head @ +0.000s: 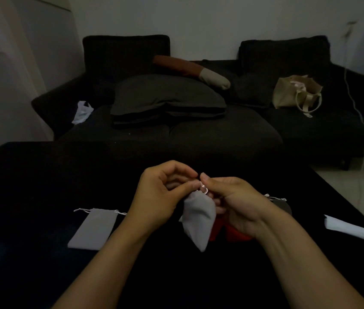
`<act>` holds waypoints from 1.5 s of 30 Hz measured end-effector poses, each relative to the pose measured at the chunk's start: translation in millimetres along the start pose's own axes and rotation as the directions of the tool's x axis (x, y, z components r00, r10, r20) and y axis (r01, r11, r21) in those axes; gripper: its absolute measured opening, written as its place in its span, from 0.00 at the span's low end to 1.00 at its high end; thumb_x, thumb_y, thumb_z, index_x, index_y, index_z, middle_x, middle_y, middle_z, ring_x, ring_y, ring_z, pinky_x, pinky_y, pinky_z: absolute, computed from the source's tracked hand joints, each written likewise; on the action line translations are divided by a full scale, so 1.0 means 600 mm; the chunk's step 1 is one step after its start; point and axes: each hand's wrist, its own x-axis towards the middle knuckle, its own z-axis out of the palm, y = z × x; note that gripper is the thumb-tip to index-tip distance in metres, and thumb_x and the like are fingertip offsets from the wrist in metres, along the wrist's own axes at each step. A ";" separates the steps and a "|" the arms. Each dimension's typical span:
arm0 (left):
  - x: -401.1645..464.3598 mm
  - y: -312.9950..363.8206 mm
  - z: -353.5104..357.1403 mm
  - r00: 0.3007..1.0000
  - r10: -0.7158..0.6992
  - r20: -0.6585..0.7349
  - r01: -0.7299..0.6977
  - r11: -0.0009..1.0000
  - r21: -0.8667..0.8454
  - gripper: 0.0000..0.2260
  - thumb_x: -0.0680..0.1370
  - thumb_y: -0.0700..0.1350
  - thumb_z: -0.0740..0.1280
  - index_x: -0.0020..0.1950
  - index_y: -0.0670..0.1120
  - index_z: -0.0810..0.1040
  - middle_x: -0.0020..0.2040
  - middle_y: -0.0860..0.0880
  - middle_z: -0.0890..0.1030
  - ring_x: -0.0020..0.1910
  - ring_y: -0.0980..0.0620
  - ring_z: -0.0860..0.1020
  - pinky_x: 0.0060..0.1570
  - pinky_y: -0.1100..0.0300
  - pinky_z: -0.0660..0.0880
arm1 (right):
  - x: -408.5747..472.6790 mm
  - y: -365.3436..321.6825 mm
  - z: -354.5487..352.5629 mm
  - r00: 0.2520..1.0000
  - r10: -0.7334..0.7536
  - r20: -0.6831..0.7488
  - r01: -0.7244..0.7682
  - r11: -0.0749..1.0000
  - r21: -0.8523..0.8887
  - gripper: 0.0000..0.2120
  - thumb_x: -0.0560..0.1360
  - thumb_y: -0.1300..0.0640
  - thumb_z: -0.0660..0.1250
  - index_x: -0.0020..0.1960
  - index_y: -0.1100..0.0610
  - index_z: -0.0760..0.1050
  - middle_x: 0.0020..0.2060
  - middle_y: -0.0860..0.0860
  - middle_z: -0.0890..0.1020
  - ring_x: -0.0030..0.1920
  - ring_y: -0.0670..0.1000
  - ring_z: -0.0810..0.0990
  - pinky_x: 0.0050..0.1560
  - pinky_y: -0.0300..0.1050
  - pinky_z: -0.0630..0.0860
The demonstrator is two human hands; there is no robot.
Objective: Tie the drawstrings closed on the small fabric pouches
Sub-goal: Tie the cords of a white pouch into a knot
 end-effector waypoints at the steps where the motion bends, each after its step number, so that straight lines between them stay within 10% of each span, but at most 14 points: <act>1: 0.001 -0.002 -0.004 0.999 0.034 0.038 -0.034 0.999 0.022 0.08 0.72 0.33 0.74 0.46 0.44 0.84 0.42 0.49 0.86 0.44 0.54 0.85 0.45 0.65 0.79 | -0.001 -0.002 -0.001 1.000 0.026 0.003 -0.026 0.999 0.019 0.13 0.70 0.50 0.70 0.35 0.59 0.75 0.29 0.52 0.67 0.28 0.45 0.61 0.27 0.36 0.57; 8: 0.006 -0.009 -0.016 0.938 0.209 0.275 -0.306 0.874 0.378 0.10 0.72 0.39 0.76 0.50 0.52 0.86 0.45 0.57 0.86 0.46 0.63 0.83 0.48 0.67 0.78 | -0.001 -0.003 -0.008 0.983 0.164 -0.086 -0.163 0.986 0.027 0.10 0.69 0.54 0.72 0.38 0.62 0.81 0.40 0.58 0.75 0.46 0.55 0.68 0.54 0.48 0.63; 16: 0.005 -0.003 -0.018 0.882 -0.058 0.468 -0.238 0.802 0.548 0.05 0.72 0.53 0.74 0.46 0.56 0.82 0.41 0.58 0.83 0.42 0.62 0.81 0.44 0.55 0.81 | 0.005 0.018 -0.004 0.967 0.174 -0.184 -0.223 0.930 -0.292 0.10 0.75 0.64 0.68 0.35 0.61 0.76 0.26 0.54 0.71 0.22 0.45 0.65 0.23 0.37 0.59; 35: 0.003 -0.021 0.000 0.967 -0.045 0.250 -0.045 0.938 0.342 0.08 0.81 0.42 0.63 0.44 0.52 0.71 0.32 0.61 0.78 0.29 0.65 0.75 0.30 0.74 0.70 | 0.009 -0.005 -0.028 0.917 -0.168 -0.361 0.084 0.968 -0.238 0.13 0.74 0.57 0.73 0.32 0.61 0.79 0.23 0.53 0.73 0.21 0.44 0.67 0.22 0.35 0.65; 45: 0.007 -0.033 -0.006 0.983 -0.005 0.181 -0.053 0.948 0.315 0.06 0.80 0.46 0.64 0.45 0.56 0.74 0.42 0.54 0.80 0.38 0.58 0.78 0.38 0.61 0.75 | 0.006 0.002 -0.012 0.947 -0.191 -0.258 0.137 0.967 -0.215 0.15 0.80 0.55 0.65 0.38 0.62 0.77 0.28 0.55 0.75 0.27 0.47 0.73 0.28 0.38 0.73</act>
